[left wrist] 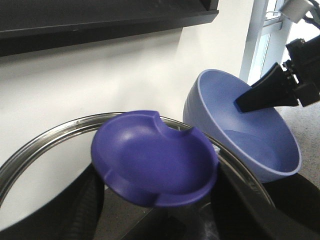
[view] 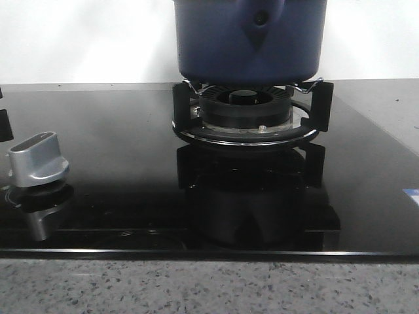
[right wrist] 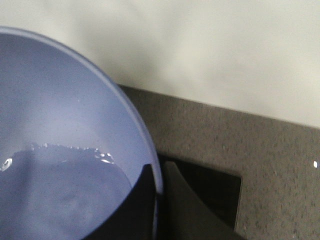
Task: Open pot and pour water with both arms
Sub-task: 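Close the right gripper on the light blue bowl rim, then lift the bowl with the right gripper toward the open pot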
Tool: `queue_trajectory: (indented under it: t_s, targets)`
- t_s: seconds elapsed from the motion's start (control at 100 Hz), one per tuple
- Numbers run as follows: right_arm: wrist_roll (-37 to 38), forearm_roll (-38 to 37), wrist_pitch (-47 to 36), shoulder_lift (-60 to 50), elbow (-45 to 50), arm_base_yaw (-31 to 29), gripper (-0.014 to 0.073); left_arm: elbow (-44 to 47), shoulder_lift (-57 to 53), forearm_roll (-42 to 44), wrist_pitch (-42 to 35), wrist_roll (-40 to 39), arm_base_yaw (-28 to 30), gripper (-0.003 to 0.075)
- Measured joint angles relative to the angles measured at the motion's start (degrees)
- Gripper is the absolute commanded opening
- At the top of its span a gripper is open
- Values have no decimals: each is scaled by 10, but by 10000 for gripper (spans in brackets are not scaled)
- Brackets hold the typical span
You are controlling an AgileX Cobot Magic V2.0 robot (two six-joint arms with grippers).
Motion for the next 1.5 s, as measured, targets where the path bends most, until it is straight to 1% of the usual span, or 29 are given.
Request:
queue_trajectory:
  t_s: [0.11, 0.15, 0.18, 0.42, 0.5, 0.65, 0.93, 1.07, 1.21, 1.28, 1.5]
  targets:
    - [0, -19, -102, -42, 78, 12, -56, 0, 0, 0, -1, 0, 0, 191]
    - [0, -27, -128, -55, 102, 15, -56, 0, 0, 0, -1, 0, 0, 191]
    - [0, -31, -163, -66, 126, 18, -56, 0, 0, 0, -1, 0, 0, 191]
    - [-1, -62, -336, -107, 262, 26, -56, 0, 0, 0, -1, 0, 0, 191]
    - [-1, -70, -375, -111, 289, 26, -56, 0, 0, 0, -1, 0, 0, 191]
    - [-2, -79, -479, -116, 345, 26, -56, 0, 0, 0, -1, 0, 0, 191]
    - [-3, -82, -636, -117, 408, 26, -56, 0, 0, 0, -1, 0, 0, 191]
    - [-37, -82, -720, -117, 432, 26, -56, 0, 0, 0, -1, 0, 0, 191]
    - [-80, -84, -781, -117, 451, 26, -56, 0, 0, 0, -1, 0, 0, 191]
    - [-89, -85, -801, -117, 456, 26, -56, 0, 0, 0, -1, 0, 0, 191]
    - [-95, -85, -825, -118, 461, 26, -56, 0, 0, 0, -1, 0, 0, 191]
